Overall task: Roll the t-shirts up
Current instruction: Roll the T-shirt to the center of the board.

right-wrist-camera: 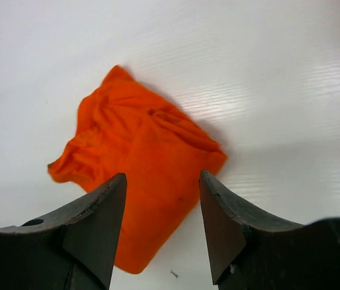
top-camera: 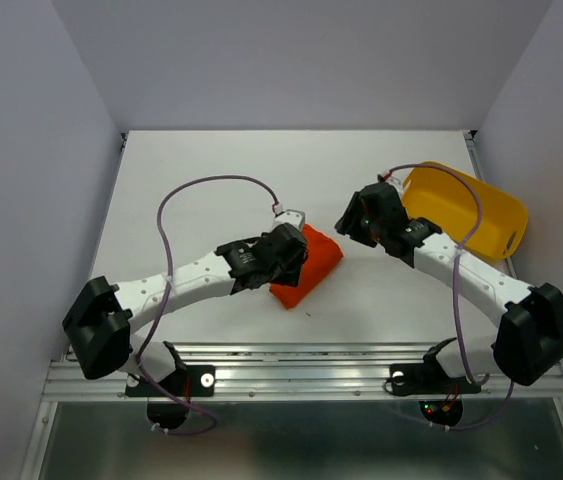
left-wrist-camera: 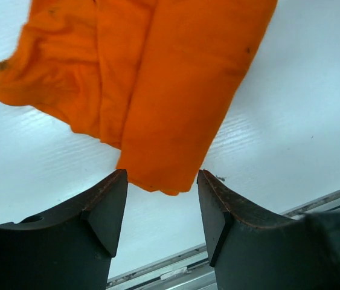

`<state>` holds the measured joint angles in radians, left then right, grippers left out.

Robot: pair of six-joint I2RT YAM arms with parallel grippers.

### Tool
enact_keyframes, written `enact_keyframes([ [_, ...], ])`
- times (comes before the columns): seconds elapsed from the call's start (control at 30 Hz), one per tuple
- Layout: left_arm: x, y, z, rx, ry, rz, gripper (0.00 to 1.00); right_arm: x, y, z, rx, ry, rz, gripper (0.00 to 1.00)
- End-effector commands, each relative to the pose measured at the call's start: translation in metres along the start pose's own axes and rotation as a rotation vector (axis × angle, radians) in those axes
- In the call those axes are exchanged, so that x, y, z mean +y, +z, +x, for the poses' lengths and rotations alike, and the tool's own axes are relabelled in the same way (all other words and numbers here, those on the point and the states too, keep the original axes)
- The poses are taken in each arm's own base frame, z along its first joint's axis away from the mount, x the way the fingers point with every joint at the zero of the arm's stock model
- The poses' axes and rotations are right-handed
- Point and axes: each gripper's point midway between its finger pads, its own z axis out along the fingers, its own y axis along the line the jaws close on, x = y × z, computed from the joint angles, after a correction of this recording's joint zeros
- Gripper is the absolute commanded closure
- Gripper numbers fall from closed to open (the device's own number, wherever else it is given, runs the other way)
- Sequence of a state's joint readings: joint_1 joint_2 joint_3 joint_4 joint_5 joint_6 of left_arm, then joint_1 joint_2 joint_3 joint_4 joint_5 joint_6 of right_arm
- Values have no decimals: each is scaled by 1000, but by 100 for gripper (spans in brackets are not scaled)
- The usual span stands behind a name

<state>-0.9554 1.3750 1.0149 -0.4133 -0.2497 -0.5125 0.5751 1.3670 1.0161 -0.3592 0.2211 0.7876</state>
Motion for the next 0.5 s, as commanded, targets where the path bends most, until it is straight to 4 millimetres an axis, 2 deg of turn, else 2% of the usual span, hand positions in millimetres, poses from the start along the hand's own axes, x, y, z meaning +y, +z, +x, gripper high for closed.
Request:
enact_keyframes([
  [0.0,-10,1,8,7,98,-69,39,-59,-2,17,56,97,98,41],
  [0.03,-14,7,14,23,125,-77,39,-71,-6,21,61,115,105,39],
  [0.17,-38,16,26,21,199,-67,38,-86,-18,27,57,154,97,33],
  [0.3,-46,29,33,28,261,-105,38,-90,-24,37,73,170,88,30],
  [0.47,-45,51,43,45,311,-155,39,-89,-27,41,86,179,73,30],
])
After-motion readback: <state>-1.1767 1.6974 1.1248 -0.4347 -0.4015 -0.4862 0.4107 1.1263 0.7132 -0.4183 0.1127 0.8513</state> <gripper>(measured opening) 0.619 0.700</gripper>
